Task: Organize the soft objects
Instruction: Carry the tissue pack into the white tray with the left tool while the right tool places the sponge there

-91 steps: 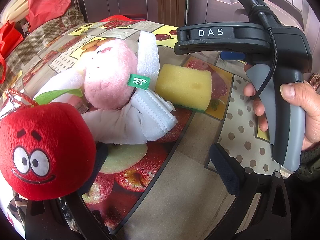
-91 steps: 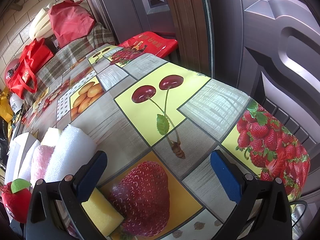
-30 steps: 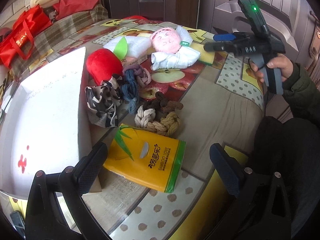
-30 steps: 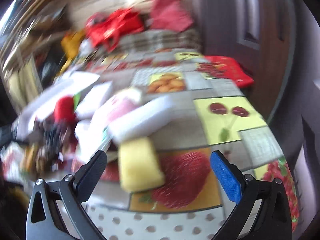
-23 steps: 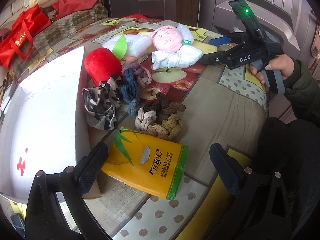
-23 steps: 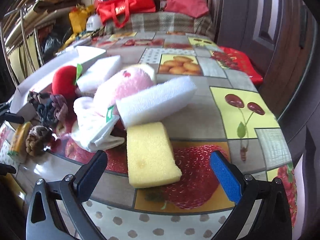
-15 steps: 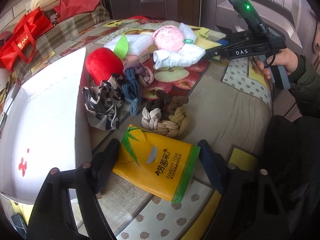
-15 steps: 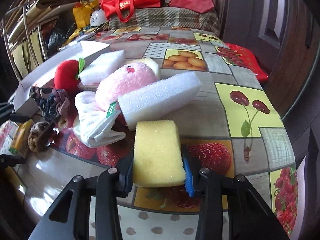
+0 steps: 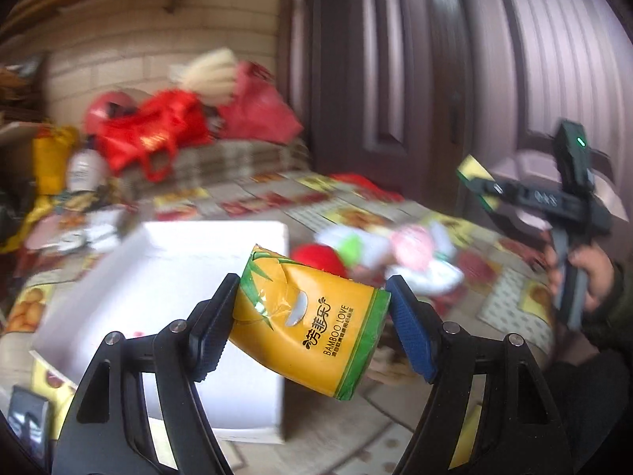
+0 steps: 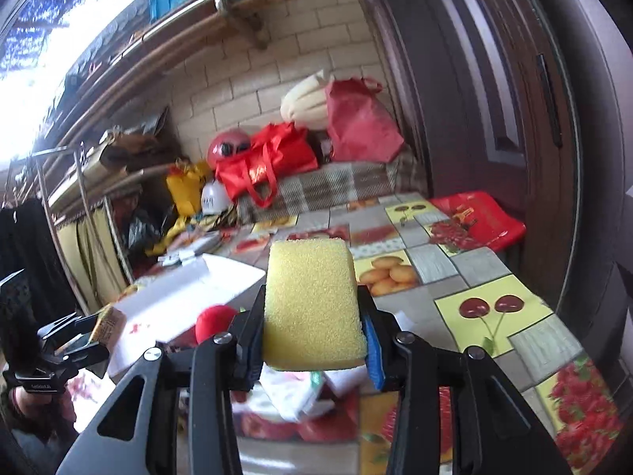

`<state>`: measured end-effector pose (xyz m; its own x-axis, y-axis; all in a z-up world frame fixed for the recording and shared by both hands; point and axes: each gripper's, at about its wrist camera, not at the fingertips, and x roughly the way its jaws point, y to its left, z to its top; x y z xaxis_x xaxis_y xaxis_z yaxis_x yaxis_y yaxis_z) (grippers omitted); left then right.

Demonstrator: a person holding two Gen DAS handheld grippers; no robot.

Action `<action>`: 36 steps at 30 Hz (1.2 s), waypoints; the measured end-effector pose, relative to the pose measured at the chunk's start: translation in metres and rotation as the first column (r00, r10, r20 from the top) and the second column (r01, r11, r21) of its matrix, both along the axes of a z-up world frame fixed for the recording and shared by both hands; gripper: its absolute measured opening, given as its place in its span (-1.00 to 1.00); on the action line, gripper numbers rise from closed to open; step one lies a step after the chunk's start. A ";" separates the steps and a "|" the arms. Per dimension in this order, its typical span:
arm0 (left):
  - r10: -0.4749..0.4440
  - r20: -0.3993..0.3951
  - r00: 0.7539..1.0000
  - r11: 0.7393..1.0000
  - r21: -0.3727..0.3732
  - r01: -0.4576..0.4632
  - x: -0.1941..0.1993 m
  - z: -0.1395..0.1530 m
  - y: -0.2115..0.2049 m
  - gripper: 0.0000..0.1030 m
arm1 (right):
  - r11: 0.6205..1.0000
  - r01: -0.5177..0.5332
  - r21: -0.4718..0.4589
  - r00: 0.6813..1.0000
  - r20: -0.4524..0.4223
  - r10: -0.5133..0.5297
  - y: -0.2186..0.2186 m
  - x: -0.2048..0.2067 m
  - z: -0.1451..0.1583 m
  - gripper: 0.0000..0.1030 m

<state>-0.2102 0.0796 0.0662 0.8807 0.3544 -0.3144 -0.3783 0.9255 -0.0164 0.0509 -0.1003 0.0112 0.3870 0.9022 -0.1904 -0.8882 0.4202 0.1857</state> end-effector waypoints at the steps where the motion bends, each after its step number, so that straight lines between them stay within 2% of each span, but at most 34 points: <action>1: 0.042 0.023 0.999 0.999 -0.001 -0.042 -0.005 0.001 0.005 0.45 | 1.000 0.010 0.014 1.000 -0.006 -0.010 0.005 -0.002 -0.004 -0.20; 4: 0.118 0.048 0.992 0.993 0.012 -0.119 -0.012 0.002 0.010 0.45 | 0.999 0.045 0.007 0.999 -0.004 -0.045 0.021 -0.007 -0.017 -0.20; 6: 0.135 0.056 0.989 0.990 0.023 -0.136 -0.015 0.002 0.011 0.45 | 0.998 0.058 -0.023 0.998 0.017 -0.058 0.029 -0.011 -0.021 -0.20; 10: 0.149 0.041 0.988 0.988 0.039 -0.150 -0.017 0.000 0.011 0.45 | 0.998 0.064 0.008 0.995 0.079 -0.065 0.027 -0.025 -0.017 -0.19; 23: 0.260 0.037 0.965 0.965 0.024 -0.261 -0.027 -0.004 0.035 0.45 | 0.996 -0.083 -0.040 0.984 0.153 0.088 0.070 -0.069 -0.018 -0.18; 30: 0.331 0.034 0.943 0.944 -0.017 -0.330 -0.034 -0.007 0.063 0.45 | 0.982 -0.175 -0.071 0.973 0.141 0.184 0.097 -0.089 -0.020 -0.18; 32: 0.355 0.035 0.934 0.935 -0.007 -0.355 -0.032 -0.009 0.070 0.46 | 0.975 -0.206 -0.084 0.966 0.142 0.216 0.107 -0.097 -0.021 -0.18; 34: 0.367 0.011 0.930 0.930 -0.007 -0.367 -0.028 -0.013 0.080 0.46 | 0.968 -0.231 -0.095 0.961 0.135 0.242 0.116 -0.103 -0.023 -0.18; 36: 0.375 -0.020 0.927 0.925 -0.048 -0.376 -0.023 -0.018 0.093 0.46 | 0.960 -0.255 -0.113 0.955 0.123 0.268 0.127 -0.109 -0.024 -0.18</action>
